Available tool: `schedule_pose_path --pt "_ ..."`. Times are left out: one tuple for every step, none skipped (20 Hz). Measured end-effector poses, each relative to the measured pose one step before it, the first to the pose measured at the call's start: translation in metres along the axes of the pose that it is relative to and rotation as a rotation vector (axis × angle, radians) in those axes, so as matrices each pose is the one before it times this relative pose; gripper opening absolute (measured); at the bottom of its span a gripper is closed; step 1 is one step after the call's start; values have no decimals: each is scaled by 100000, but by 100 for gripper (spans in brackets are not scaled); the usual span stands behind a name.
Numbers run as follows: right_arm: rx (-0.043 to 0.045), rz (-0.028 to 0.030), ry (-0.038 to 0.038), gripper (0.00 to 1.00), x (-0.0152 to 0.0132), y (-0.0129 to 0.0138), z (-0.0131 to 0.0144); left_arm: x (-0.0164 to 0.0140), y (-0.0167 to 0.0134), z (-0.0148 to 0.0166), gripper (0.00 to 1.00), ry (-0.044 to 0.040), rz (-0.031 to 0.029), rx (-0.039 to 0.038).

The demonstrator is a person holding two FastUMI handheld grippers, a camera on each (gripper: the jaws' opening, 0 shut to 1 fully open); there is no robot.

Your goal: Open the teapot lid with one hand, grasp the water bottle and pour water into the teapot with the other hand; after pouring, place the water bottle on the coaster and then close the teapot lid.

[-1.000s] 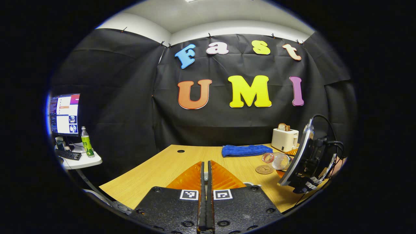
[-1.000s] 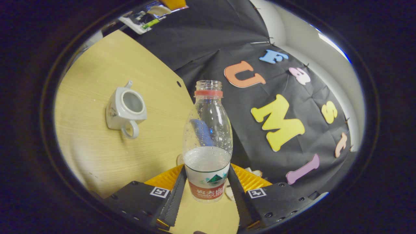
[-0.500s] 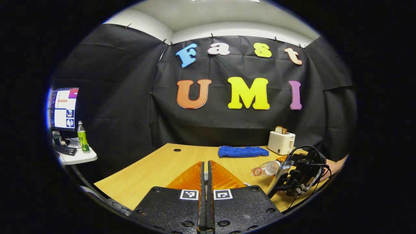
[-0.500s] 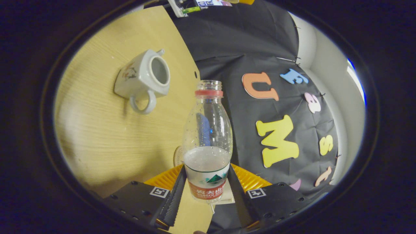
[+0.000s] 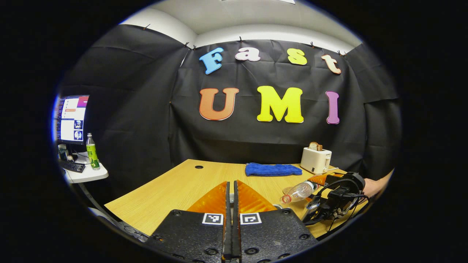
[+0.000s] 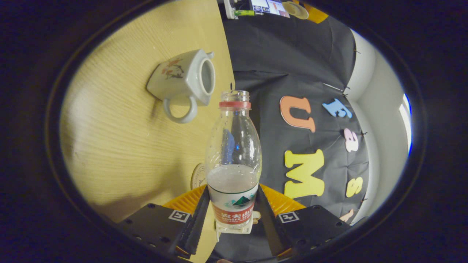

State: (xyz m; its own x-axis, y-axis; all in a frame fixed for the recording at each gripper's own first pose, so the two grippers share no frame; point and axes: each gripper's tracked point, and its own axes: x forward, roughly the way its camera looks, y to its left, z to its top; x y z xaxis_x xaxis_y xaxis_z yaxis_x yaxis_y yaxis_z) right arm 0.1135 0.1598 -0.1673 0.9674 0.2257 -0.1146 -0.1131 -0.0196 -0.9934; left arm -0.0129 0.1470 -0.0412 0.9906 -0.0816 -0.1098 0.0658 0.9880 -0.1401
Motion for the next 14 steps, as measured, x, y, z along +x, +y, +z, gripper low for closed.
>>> schedule_pose_path --pt "-1619 -222 -172 72 65 -60 37 -137 -125 18 2 165 -184 147" --pt "-1525 -119 -142 72 41 36 120 -1 -85 -93 2 204 -333 310" --pt "-1482 -141 -252 72 -56 1 -38 67 79 -118 2 347 5 624" --pt "-1554 -555 -428 72 -1 -132 187 11 106 -84 2 271 284 623" --pt "-1664 -786 -463 72 -170 -175 149 -52 167 -83 2 267 284 185" --pt "-1601 -545 -384 72 143 -290 -52 97 -28 -70 2 243 50 -242" --pt "-1223 -363 -456 72 51 -314 10 -90 16 -42 2 266 71 -234" --pt "-1068 -158 -406 72 542 -498 48 -24 92 -80 2 150 98 -40" --pt "-1030 -121 -118 72 183 -305 69 -6 10 11 2 -63 -6 -8" --pt "-970 -82 -356 72 232 -161 216 -2 -24 49 3 -15 -154 -33" --pt "-1013 -101 -166 72 45 2 39 -22 26 88 3 -120 -37 12" --pt "-1089 -205 -158 72 -112 101 68 -20 16 -11 2 -16 107 -38" --pt "-1038 -417 -141 72 -39 -197 55 63 97 -109 2 -51 64 -62" --pt "-903 -511 -237 72 60 -66 39 28 13 -18 3 167 131 -88"
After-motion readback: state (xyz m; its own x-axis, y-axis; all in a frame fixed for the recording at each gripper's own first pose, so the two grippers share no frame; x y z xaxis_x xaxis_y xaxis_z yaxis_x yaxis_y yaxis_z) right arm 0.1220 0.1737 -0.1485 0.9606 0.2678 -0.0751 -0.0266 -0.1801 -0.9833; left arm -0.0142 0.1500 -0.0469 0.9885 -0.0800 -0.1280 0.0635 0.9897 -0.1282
